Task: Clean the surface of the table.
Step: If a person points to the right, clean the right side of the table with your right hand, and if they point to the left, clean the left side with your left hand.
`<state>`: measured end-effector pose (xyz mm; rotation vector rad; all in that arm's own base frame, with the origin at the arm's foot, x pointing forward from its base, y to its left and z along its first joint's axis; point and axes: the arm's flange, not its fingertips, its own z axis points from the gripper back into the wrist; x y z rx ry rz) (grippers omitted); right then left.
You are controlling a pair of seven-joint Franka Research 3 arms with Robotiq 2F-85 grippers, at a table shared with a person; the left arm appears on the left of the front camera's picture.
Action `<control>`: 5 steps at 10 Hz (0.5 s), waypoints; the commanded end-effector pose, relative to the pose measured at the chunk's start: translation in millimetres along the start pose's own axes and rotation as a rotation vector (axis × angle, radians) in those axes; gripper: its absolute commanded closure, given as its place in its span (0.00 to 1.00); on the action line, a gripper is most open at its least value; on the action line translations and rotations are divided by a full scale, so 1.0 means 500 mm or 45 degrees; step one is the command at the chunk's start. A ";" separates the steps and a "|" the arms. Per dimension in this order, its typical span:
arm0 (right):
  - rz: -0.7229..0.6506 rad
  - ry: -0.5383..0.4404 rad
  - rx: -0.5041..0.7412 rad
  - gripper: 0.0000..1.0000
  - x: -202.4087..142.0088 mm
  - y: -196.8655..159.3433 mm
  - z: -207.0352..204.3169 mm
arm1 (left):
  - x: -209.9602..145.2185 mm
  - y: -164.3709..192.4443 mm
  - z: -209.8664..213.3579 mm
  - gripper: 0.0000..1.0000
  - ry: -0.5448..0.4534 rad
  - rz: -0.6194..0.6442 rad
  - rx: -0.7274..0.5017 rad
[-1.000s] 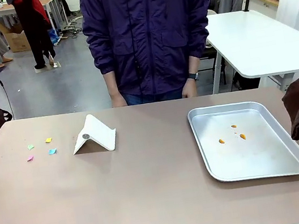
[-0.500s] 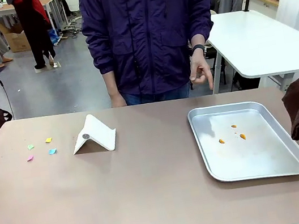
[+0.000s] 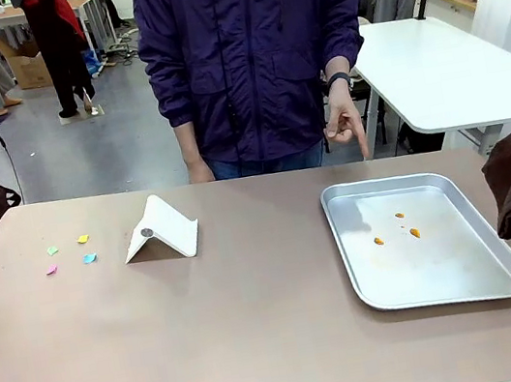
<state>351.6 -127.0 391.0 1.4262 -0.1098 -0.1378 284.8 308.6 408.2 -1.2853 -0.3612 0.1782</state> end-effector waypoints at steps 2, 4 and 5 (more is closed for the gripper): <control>-0.006 0.013 0.014 1.00 -0.002 0.007 0.000 | -0.002 -0.006 0.004 1.00 0.008 0.000 -0.005; 0.000 0.000 0.000 1.00 0.000 0.000 0.000 | -0.002 -0.006 0.004 1.00 0.008 0.000 -0.005; 0.026 0.015 -0.064 1.00 0.002 0.010 -0.014 | -0.002 -0.006 0.004 1.00 0.008 0.000 -0.005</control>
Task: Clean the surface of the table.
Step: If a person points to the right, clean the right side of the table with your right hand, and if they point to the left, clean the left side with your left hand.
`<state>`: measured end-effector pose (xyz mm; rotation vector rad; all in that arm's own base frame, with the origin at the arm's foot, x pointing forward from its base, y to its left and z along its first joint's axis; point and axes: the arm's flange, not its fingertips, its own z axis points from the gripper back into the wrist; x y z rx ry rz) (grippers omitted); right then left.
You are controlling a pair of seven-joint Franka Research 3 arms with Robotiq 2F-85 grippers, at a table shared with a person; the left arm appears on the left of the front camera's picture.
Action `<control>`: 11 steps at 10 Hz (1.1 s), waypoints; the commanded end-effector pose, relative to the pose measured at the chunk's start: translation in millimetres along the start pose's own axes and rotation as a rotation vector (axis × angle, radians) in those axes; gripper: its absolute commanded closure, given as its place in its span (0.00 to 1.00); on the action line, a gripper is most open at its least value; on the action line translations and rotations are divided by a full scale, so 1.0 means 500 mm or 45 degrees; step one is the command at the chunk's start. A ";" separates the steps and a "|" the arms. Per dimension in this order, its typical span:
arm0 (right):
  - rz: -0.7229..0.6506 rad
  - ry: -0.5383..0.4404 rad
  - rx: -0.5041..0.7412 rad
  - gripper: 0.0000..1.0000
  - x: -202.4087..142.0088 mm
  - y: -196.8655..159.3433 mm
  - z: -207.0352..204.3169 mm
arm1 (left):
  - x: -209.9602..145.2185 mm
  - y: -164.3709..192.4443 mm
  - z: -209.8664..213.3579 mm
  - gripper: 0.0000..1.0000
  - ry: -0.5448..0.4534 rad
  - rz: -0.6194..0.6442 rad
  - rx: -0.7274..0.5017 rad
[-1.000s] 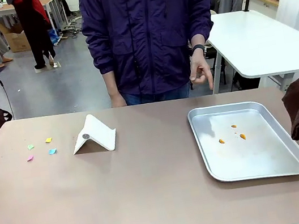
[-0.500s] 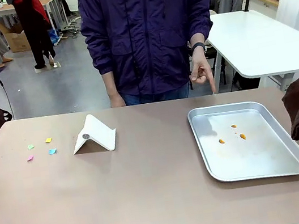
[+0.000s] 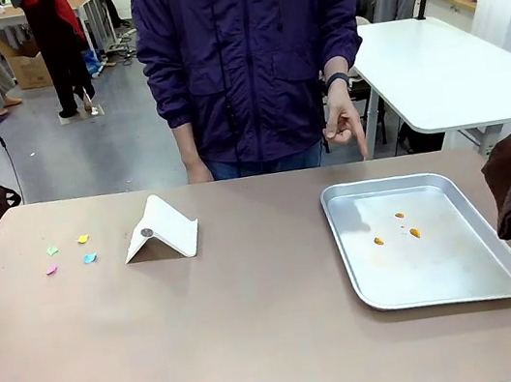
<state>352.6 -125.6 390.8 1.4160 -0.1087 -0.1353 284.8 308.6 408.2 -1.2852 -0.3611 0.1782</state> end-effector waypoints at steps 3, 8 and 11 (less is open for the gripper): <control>0.097 0.048 -0.383 1.00 0.070 0.081 -0.089 | -0.002 -0.006 0.004 1.00 0.008 0.000 -0.005; -0.065 -0.017 -0.875 1.00 0.247 0.086 -0.201 | -0.002 -0.006 0.004 1.00 0.008 0.000 -0.005; -0.104 -0.007 -1.087 1.00 0.311 0.026 -0.234 | -0.002 -0.006 0.004 1.00 0.008 0.000 -0.005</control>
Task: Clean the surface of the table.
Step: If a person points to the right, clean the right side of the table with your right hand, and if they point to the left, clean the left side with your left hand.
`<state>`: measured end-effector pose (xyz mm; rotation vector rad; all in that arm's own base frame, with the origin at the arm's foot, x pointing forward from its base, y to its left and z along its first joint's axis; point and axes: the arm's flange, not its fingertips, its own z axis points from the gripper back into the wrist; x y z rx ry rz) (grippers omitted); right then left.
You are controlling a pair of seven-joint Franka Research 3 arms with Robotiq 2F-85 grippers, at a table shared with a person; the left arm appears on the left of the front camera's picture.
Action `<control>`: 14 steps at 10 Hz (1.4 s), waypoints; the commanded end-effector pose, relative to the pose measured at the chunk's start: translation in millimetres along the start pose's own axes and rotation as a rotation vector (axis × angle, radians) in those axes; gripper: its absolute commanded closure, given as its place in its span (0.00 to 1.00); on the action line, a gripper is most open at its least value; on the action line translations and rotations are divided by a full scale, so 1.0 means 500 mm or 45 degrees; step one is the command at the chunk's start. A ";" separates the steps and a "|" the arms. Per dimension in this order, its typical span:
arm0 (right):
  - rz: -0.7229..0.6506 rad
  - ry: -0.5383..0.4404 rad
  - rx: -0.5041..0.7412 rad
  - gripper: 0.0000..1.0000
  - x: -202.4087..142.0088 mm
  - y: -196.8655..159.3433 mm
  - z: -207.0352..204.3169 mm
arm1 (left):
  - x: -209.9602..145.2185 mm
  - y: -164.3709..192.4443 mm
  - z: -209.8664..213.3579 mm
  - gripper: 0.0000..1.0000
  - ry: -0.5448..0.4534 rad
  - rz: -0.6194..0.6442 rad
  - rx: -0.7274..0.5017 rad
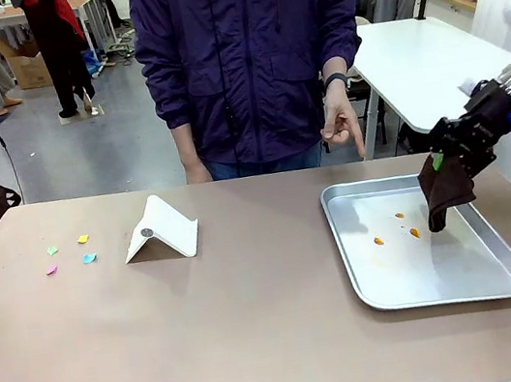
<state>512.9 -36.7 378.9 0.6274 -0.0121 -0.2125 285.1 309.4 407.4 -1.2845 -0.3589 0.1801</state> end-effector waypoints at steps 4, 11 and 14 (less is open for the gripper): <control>0.070 -0.036 -0.251 1.00 0.055 -0.002 -0.050 | -0.003 -0.008 0.003 1.00 0.007 -0.003 -0.006; 0.161 0.119 -0.301 1.00 0.078 0.026 -0.213 | -0.003 -0.008 0.003 1.00 0.007 -0.003 -0.006; 0.208 0.213 -0.241 1.00 0.076 0.046 -0.261 | -0.003 -0.008 0.003 1.00 0.007 -0.003 -0.006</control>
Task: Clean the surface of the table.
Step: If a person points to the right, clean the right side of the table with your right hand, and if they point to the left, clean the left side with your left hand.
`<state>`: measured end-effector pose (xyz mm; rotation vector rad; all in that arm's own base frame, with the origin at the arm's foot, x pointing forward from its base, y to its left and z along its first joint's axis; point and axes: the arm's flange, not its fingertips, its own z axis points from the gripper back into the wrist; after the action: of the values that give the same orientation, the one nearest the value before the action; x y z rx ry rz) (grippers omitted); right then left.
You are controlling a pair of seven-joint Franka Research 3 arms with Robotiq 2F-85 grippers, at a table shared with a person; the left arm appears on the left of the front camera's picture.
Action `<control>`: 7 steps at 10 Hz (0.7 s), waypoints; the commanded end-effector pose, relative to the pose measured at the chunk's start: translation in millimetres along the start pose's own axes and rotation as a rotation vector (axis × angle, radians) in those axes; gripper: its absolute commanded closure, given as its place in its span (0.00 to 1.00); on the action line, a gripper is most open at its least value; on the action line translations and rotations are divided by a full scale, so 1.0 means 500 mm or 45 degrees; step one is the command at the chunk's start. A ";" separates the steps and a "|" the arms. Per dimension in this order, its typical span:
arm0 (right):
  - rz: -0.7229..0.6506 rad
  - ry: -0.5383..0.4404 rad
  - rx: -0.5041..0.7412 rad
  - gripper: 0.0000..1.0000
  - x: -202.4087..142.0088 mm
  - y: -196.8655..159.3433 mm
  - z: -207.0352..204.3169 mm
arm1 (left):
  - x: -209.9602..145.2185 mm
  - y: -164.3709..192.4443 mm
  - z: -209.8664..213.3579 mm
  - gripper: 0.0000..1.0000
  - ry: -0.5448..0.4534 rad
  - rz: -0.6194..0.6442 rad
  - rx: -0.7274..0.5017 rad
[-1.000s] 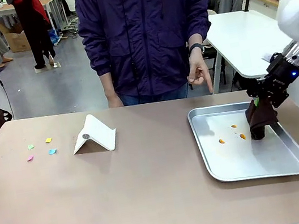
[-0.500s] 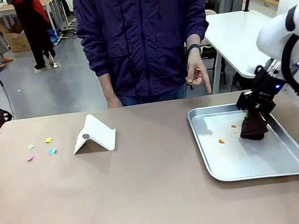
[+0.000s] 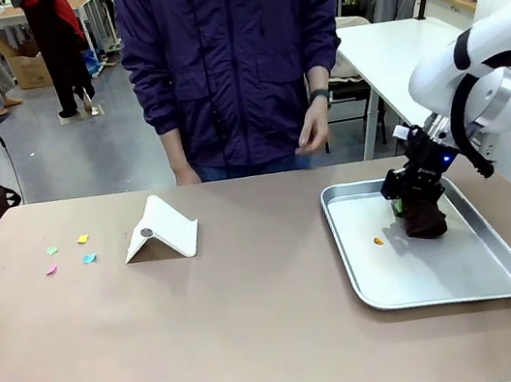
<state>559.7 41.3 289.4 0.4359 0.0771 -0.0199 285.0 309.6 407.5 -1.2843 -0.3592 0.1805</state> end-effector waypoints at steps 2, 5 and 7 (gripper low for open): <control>0.059 0.130 0.069 1.00 -0.002 0.028 -0.037 | -0.003 -0.008 0.003 1.00 0.008 -0.003 -0.007; 0.143 0.209 0.092 1.00 -0.018 0.072 -0.064 | -0.003 -0.008 0.003 1.00 0.008 -0.003 -0.007; 0.226 0.265 0.110 1.00 -0.028 0.108 -0.086 | -0.003 -0.008 0.003 1.00 0.008 -0.003 -0.007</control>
<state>547.8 92.3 287.7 0.4944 0.1960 0.1371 284.9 309.7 407.5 -1.2842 -0.3594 0.1808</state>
